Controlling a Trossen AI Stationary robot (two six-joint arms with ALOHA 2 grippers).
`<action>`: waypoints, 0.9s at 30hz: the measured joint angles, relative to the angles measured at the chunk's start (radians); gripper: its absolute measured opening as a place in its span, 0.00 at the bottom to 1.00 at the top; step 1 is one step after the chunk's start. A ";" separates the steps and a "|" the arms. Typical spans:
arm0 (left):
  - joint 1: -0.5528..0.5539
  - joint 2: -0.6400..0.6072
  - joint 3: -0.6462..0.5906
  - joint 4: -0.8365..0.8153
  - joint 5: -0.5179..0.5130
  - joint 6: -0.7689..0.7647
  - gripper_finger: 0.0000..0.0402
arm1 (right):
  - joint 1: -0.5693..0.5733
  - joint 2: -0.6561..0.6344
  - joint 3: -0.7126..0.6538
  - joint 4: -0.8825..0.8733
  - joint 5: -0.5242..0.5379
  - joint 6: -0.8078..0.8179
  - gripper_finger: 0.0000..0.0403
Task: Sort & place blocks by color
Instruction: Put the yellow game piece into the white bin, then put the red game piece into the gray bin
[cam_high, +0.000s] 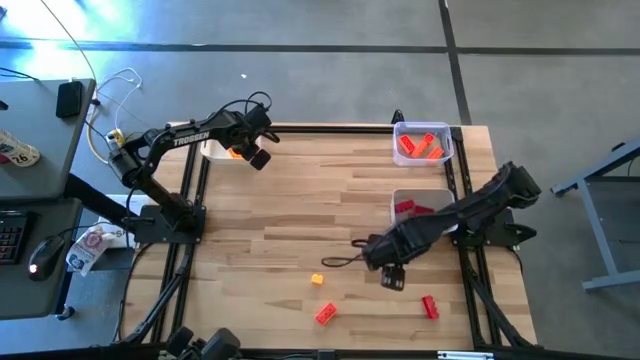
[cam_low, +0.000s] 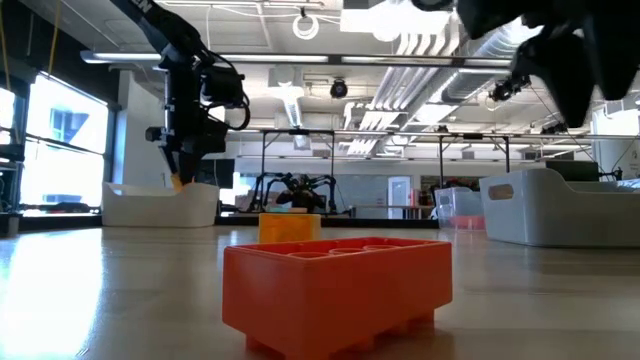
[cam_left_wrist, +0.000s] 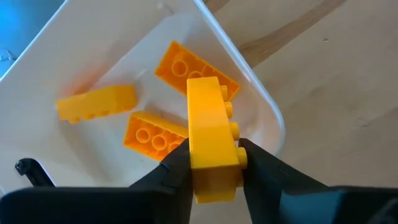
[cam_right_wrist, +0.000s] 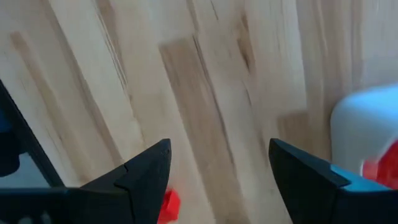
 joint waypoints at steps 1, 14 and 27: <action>0.000 0.000 0.000 0.000 0.000 0.002 0.25 | 0.012 0.000 0.000 -0.020 0.000 0.037 0.64; 0.000 0.000 0.000 -0.005 -0.075 0.019 0.50 | 0.160 0.000 -0.060 -0.127 -0.013 0.439 0.64; 0.000 0.000 0.000 -0.008 -0.072 0.015 0.50 | 0.302 0.000 -0.149 0.025 -0.066 0.700 0.64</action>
